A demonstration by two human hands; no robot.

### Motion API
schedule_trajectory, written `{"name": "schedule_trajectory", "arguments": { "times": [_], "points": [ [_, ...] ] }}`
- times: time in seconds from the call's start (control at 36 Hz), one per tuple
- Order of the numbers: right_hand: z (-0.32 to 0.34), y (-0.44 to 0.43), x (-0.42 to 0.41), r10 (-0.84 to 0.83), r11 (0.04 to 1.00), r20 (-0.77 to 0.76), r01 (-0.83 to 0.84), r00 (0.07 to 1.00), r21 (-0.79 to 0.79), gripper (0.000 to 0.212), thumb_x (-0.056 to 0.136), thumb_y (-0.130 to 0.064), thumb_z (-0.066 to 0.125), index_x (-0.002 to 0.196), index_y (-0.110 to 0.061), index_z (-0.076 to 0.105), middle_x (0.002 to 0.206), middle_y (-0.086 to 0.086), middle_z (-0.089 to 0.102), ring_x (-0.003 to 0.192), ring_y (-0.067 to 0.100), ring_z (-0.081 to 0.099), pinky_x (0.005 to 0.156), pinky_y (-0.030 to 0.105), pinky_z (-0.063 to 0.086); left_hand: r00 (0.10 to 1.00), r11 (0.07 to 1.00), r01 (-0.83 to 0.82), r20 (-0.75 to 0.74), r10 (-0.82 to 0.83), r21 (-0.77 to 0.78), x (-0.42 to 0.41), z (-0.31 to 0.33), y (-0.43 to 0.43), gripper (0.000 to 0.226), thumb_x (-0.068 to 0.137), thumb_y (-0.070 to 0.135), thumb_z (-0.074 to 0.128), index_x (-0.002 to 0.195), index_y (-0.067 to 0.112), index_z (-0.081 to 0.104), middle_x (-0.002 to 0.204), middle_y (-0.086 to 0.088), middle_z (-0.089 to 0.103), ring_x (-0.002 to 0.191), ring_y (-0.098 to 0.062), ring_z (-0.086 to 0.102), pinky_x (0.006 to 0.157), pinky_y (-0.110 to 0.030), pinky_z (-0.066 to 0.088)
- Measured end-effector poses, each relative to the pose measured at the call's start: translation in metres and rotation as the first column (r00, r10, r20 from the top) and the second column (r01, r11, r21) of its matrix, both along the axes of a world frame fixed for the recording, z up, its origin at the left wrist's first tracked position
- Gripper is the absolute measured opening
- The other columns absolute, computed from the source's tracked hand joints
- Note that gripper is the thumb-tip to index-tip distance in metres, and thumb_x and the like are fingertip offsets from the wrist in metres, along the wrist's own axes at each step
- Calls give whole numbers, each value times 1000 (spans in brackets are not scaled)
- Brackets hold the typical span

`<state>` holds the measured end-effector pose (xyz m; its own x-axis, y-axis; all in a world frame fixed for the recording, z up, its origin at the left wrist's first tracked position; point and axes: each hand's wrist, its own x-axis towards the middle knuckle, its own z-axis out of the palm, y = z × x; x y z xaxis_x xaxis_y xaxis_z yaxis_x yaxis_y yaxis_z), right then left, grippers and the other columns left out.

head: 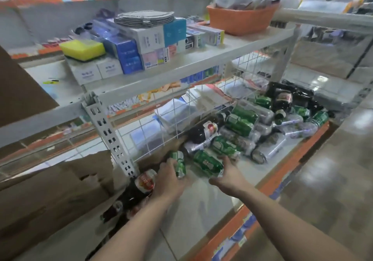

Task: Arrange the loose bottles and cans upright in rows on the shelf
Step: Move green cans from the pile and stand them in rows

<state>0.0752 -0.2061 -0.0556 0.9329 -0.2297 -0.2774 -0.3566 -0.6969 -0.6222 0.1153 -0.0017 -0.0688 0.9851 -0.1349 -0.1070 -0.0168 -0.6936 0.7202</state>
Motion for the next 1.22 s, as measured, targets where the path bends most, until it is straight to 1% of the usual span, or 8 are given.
{"name": "schedule_trajectory", "arguments": {
  "times": [0.22, 0.33, 0.56, 0.69, 0.75, 0.86, 1.06, 1.22],
  "points": [
    [-35, -19, 44, 153, 983, -63, -159, 986, -87, 82, 80, -45, 82, 145, -24, 36, 138, 11, 52, 120, 32, 55, 99, 47, 52, 960, 939, -208, 239, 143, 273, 13, -32, -23, 44, 83, 58, 67, 107, 22, 58, 105, -1, 55, 96, -23, 53, 82, -41, 49],
    [-35, -33, 52, 236, 965, -22, -237, 972, -113, 75, 77, -42, 79, 142, -28, 43, 130, 8, 56, 113, 31, 58, 92, 45, 54, 957, 848, -268, 231, 177, 458, 13, -37, -39, 54, 74, 55, 72, 114, 23, 55, 110, 0, 57, 102, -22, 54, 79, -35, 46],
    [-13, -60, 74, 371, 928, 140, -372, 918, -22, 70, 65, -44, 73, 130, -40, 49, 118, -5, 50, 98, 23, 61, 71, 44, 61, 926, 799, -376, 170, 336, 469, 11, -32, -65, 60, 64, 37, 75, 116, 16, 56, 111, -8, 61, 99, -31, 58, 76, -40, 50],
    [-15, -70, 81, 411, 903, 159, -425, 898, 62, 65, 61, -44, 72, 122, -41, 49, 110, -9, 47, 90, 19, 62, 62, 44, 62, 936, 915, -351, 65, 345, 201, -7, -22, -76, 69, 73, 38, 70, 138, 36, 44, 135, 9, 48, 107, -14, 55, 78, -21, 44],
    [-17, -73, 81, 421, 894, 191, -441, 887, 80, 62, 64, -39, 76, 120, -41, 49, 110, -12, 47, 91, 15, 60, 64, 40, 61, 947, 932, -321, 44, 318, 171, -9, -15, -77, 72, 70, 47, 71, 137, 40, 45, 131, 11, 53, 111, -12, 56, 82, -22, 49],
    [-29, -81, 69, 383, 898, 235, -420, 893, 131, 65, 69, -24, 84, 123, -36, 50, 115, -14, 54, 98, 10, 58, 65, 8, 40, 950, 916, -311, 62, 306, 254, -4, 10, -78, 61, 70, 50, 73, 124, 41, 47, 97, 12, 52, 102, -19, 55, 83, -31, 51],
    [-60, -94, 65, 327, 864, 222, -386, 918, 323, 62, 66, -23, 93, 114, -36, 55, 111, -18, 64, 102, 5, 64, 82, 26, 52, 888, 887, -458, -19, 459, 59, -12, -7, -75, 52, 59, 58, 72, 107, 49, 55, 106, 6, 65, 99, -14, 65, 89, -34, 56],
    [-62, -93, 72, 343, 817, 170, -383, 924, 431, 66, 69, -6, 91, 117, -30, 51, 105, -20, 62, 93, -2, 59, 71, 7, 44, 857, 819, -515, -151, 493, -252, -40, -28, -78, 68, 64, 42, 93, 114, 51, 47, 113, 16, 64, 101, 0, 64, 84, -24, 55]
  ]
}}
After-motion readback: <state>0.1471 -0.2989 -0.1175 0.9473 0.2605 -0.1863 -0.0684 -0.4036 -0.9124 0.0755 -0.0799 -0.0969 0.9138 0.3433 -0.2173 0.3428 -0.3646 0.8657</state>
